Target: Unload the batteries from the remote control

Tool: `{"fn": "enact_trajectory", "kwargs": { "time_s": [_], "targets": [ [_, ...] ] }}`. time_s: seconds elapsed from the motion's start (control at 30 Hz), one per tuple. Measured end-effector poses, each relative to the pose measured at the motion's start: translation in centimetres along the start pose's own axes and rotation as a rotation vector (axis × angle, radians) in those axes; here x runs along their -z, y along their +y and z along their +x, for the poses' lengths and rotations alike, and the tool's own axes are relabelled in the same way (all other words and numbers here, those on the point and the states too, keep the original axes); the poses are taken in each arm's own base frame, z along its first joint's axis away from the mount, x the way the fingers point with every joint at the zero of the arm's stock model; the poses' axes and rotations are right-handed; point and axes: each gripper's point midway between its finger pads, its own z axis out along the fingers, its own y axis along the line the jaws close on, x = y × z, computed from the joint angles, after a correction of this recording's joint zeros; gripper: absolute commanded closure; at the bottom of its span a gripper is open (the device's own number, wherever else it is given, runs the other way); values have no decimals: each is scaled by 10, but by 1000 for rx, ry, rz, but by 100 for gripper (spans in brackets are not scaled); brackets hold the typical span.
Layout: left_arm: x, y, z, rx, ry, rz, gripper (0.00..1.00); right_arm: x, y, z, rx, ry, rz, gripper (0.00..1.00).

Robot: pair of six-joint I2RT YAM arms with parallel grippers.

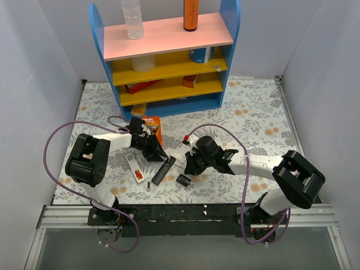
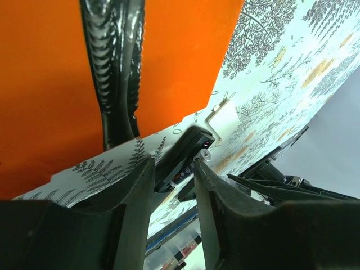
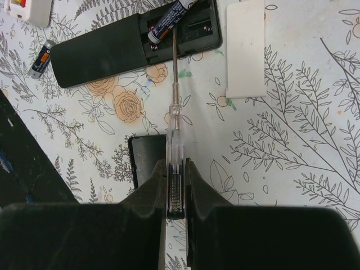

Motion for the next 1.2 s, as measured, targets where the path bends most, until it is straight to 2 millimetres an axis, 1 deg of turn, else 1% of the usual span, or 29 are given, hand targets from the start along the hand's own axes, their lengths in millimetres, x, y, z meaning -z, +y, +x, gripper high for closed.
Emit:
{"fn": "enact_trajectory", "kwargs": {
  "time_s": [0.3,0.43,0.77,1.1,1.13,1.2],
  "targets": [
    [2,-2,-2,-2,-2,-14,57,2,2,-1,1,15,-1,99],
    [3,-1,-4,-2,-6,-26,55,2,3,-6,4,10,-3,99],
    [7,1,-12,-13,-36,-69,53,5,7,-20,25,-2,-5,99],
    [7,1,-13,-21,-40,-76,52,7,7,-19,27,18,1,99],
    [8,1,-14,-22,-44,-80,46,8,7,-19,28,20,2,99],
    [10,1,-16,-23,-55,-91,39,8,7,-18,27,27,4,99]
  ]
}}
